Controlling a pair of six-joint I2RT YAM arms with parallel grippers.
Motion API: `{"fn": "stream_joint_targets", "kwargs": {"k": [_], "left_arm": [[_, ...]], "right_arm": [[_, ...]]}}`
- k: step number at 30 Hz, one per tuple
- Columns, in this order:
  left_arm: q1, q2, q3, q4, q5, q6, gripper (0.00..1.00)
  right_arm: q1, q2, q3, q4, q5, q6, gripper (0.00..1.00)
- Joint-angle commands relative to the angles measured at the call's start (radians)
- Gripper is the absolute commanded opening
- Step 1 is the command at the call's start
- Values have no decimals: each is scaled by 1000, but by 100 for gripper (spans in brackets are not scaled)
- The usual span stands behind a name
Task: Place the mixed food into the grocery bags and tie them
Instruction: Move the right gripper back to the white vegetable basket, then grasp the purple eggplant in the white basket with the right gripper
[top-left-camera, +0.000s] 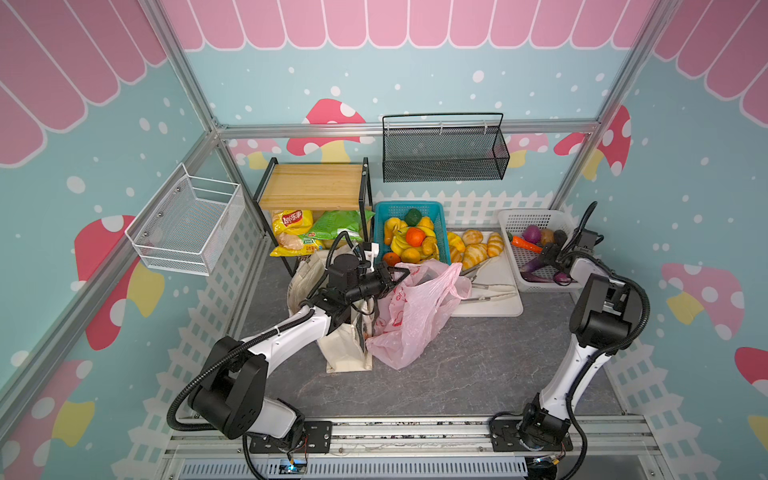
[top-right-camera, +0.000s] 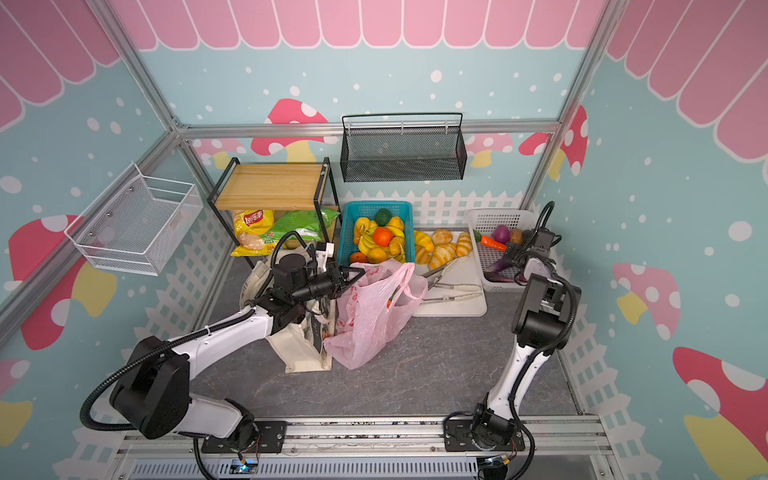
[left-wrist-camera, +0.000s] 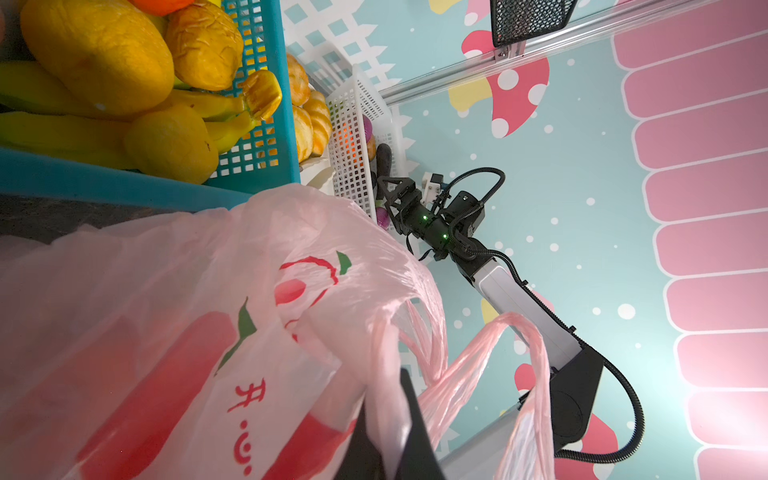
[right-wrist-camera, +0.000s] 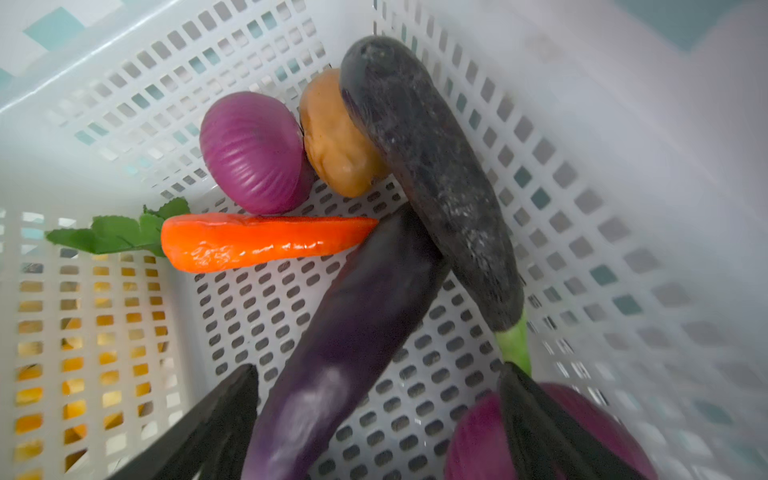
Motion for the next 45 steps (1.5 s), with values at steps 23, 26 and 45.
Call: {"fn": "stream_joint_targets", "kwargs": {"k": [23,26,45], "left_arm": [[2,28,-10,27,12,-22,0],[3,31,-8,27,13,-23,0],[0,30,-8,28,14,-23,0]], "right_arm": [[76,216,223,-157,118,-37,65],[76,152,179,-105,106,-32,54],[74,-225,-141,137,4,43,23]]}}
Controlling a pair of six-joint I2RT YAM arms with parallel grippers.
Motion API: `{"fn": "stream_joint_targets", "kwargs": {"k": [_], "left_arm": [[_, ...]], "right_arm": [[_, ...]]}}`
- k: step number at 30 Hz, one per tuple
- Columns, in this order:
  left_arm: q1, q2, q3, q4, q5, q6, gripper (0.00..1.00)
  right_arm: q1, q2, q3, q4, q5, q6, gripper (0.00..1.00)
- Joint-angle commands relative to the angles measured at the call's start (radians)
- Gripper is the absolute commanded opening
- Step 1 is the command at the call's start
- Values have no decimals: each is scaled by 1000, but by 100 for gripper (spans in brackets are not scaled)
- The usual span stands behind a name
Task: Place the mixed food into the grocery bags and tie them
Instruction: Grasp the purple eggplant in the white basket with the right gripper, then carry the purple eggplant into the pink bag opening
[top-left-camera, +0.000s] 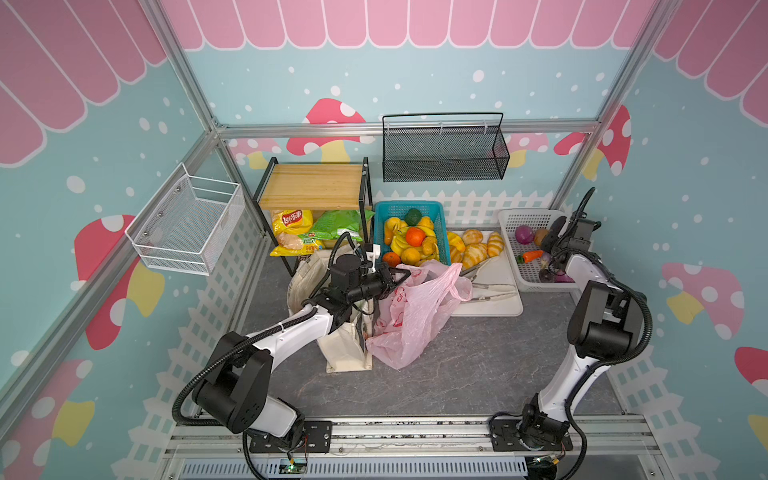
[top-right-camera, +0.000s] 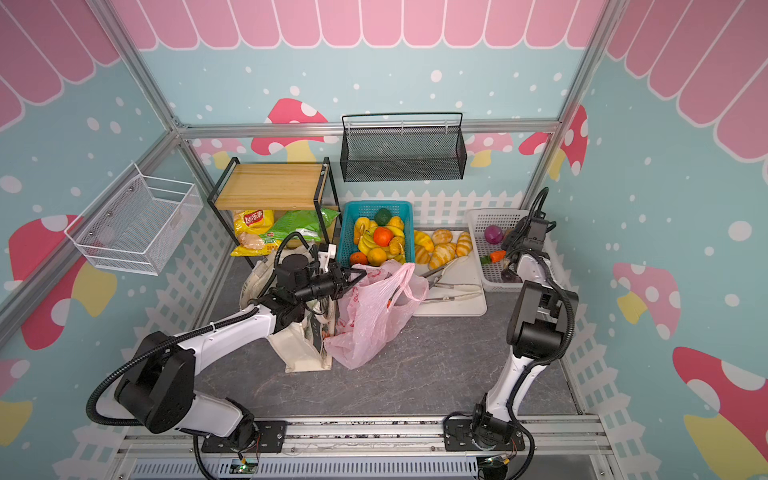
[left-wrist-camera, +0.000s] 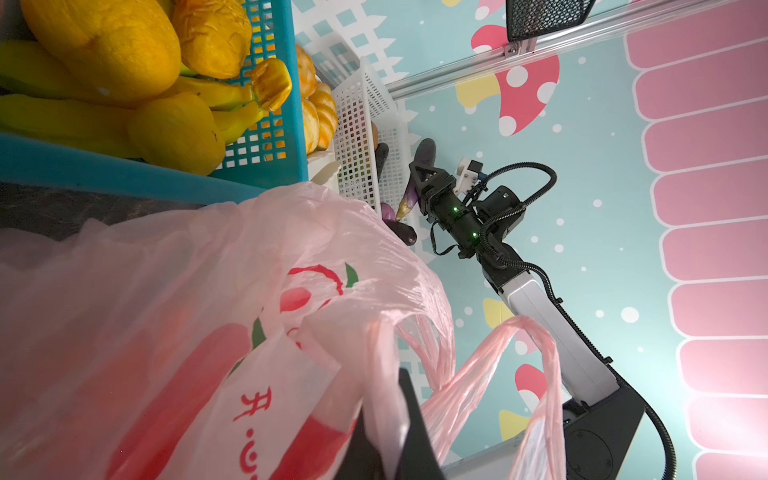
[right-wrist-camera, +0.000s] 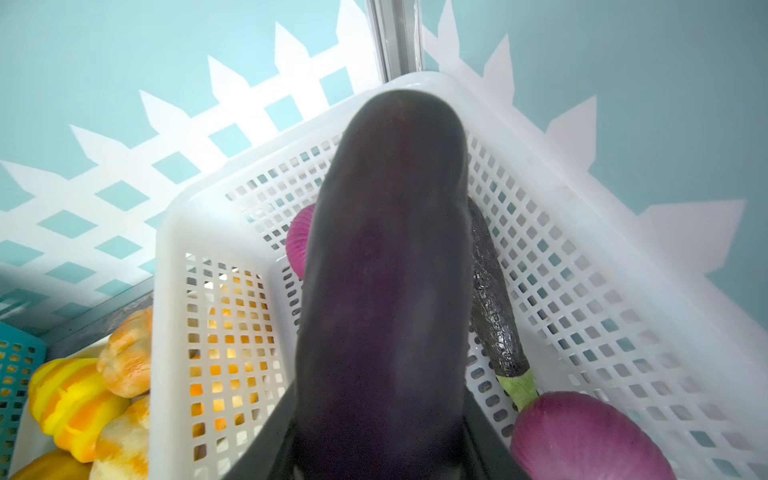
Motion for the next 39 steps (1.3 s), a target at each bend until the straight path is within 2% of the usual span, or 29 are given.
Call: {"fn": "stream_joint_targets", "kwargs": {"k": [1,8,14,18,23,26,31,35,39], "left_arm": [[1,7,-8,21,5,-11,0],[-1,6,-9,18,7,-9,0],[-1,8,-7,18,4,-8,0],[0,5,-5,18,4,-6,0],[1,-1,-5,14,2,-1,0],[1,-4,-6,12,2,1,0],[1,-15,1,-17,-8,28,0],[3,-26,20,-51,-17,60,0],[4,-32,32,-72,-25,80,0]], "right_arm": [[-2,-52,-48,31,-19,6,22],[-4,-78,-56,54,-91,3,21],[4,-181,-84,124,-271,69,21],[47,-343,-239,208,-373,123,21],[136,-603,-527,260,-466,180,21],[187,-768,-668,176,-496,193,21],[232,-1022,-820,-132,-494,181,21],[279,-1114,-909,-290,-574,190,21],[340,-1187,-1006,-323,-585,222,21]]}}
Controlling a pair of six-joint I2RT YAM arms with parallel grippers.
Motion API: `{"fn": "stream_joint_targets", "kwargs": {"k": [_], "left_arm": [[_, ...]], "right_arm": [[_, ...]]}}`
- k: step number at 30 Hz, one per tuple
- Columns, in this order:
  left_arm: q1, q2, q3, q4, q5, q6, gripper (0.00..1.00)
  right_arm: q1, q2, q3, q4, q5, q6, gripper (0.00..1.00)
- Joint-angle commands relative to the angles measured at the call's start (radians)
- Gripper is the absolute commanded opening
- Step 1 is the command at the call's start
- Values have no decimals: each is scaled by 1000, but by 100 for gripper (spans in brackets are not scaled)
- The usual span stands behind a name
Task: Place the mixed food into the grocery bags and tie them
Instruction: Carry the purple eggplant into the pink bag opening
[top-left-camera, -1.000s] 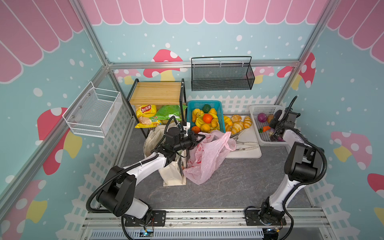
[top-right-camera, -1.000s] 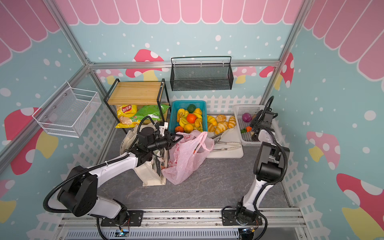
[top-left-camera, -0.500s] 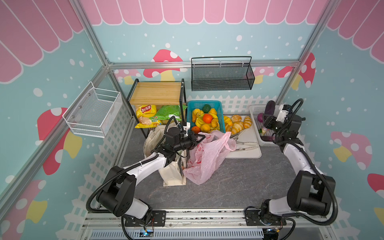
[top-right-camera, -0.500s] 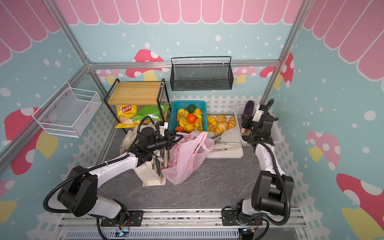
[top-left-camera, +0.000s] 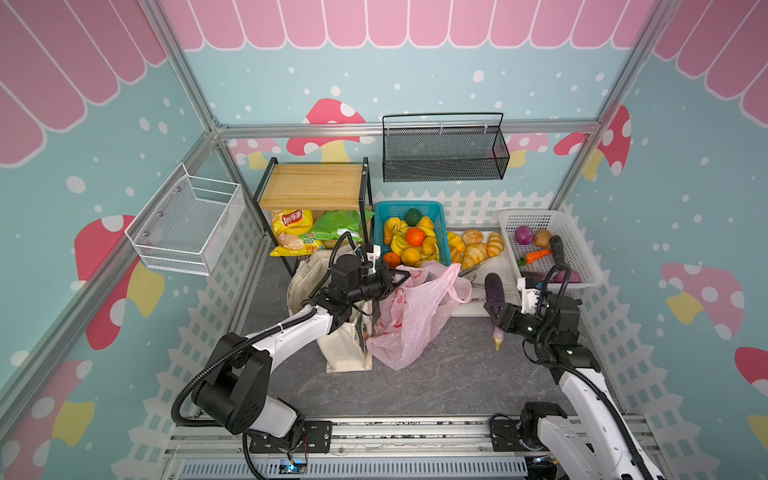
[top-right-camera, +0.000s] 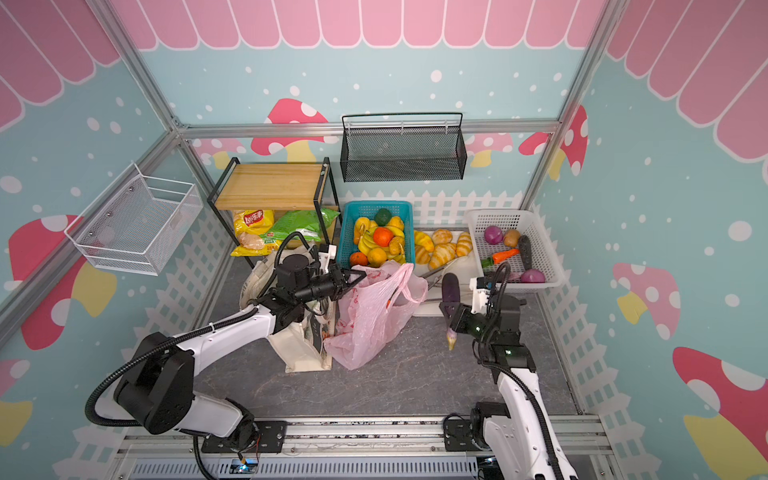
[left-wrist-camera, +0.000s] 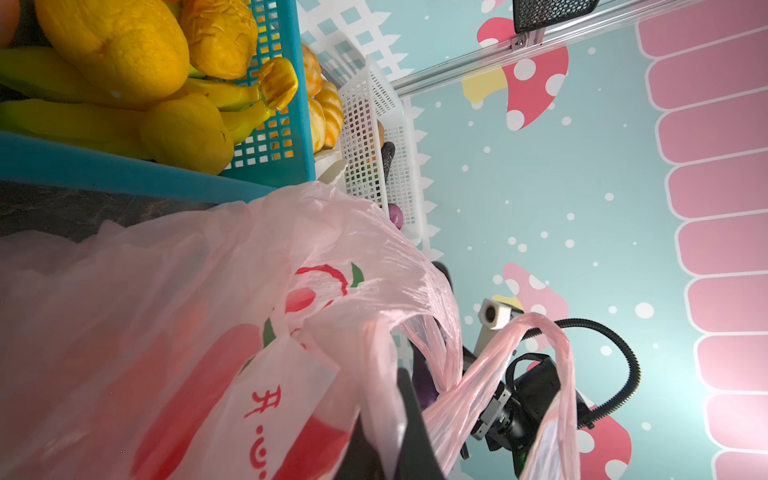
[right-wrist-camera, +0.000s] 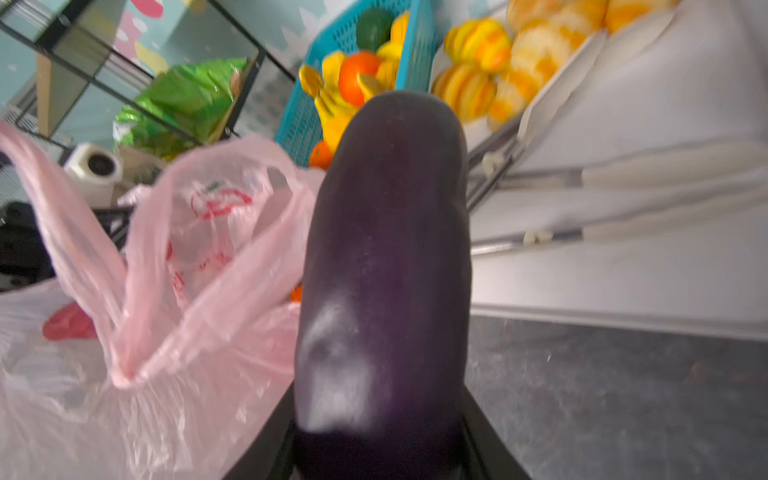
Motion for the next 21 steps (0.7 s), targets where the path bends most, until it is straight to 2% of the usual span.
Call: {"fn": "stream_joint_targets", "kwargs": {"k": [1,5,11,17,21], "left_arm": [[5,-23,32,-32,-14,33,0],[-1,-17,48,-32,9,36,0],[-14,-16,65,-69,17,68,0],[-27,-8,65,-64,33,70,0],[-39,-9,68,-79,40,85,0]], "right_arm": [[47,-38,-72,-77,-55,38,21],[145,4,-113,-3,-79,50,21],[307,115,-71,256,-95,112,21],[345,291,59,481,14,66,21],[352,390,131,600,146,73,21]]}}
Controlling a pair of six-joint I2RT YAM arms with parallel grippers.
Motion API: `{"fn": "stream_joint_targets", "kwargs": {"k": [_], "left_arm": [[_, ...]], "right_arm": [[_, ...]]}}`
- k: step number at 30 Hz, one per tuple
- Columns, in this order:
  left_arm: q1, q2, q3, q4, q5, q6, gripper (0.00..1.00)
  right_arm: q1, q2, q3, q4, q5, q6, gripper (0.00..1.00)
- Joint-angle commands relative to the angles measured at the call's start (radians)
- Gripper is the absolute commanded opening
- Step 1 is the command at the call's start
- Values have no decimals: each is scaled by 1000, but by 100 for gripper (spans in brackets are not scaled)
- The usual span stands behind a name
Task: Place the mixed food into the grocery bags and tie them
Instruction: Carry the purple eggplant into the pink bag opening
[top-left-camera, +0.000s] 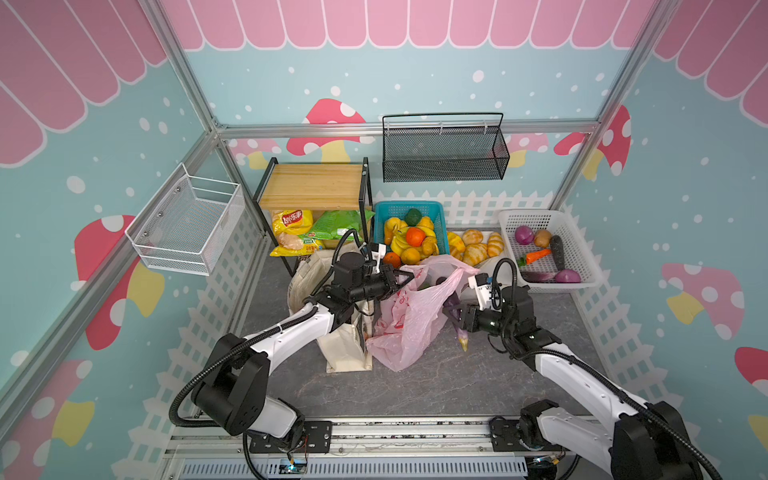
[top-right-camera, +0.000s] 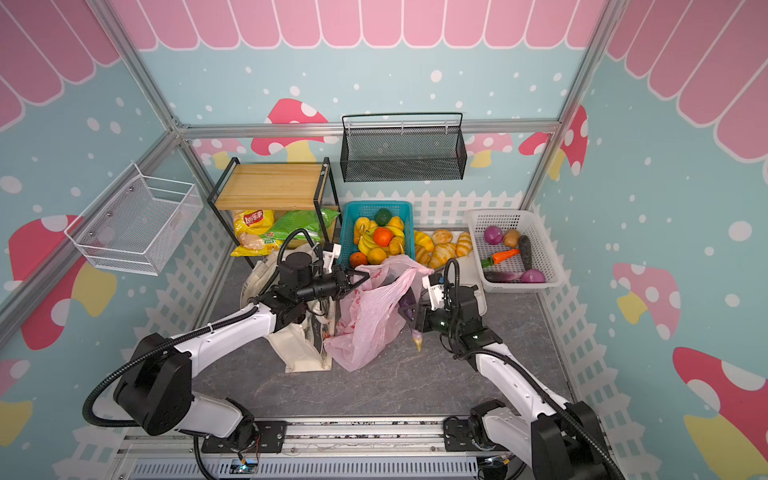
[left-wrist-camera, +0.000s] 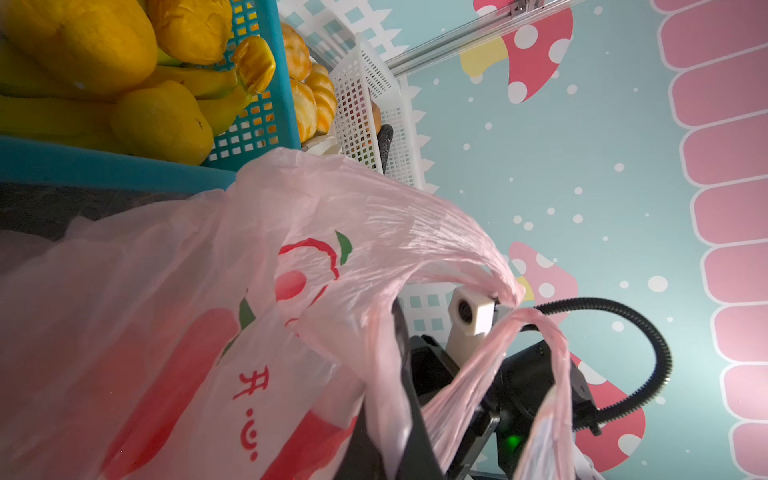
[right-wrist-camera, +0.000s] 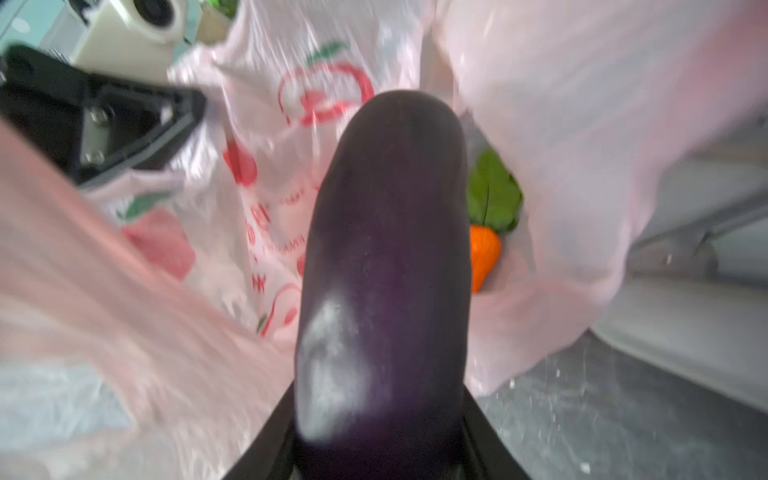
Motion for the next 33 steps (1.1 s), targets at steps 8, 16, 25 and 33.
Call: {"fn": "stream_joint_targets", "kwargs": {"k": [8,16,25,33], "left_arm": [[-33,1,46,-36,30,41,0],[-47,-7,43,-31,30,40,0],[-57,-7,41,-30,30,40,0],[-58,-14,42,-34,24,44,0]], "right_arm": [[123,167,72,346,455,152,21],[200,255,107,433,656,266,21],[252,329,102,565,843,343,20],[312,430,107,599,823,344,20]]}}
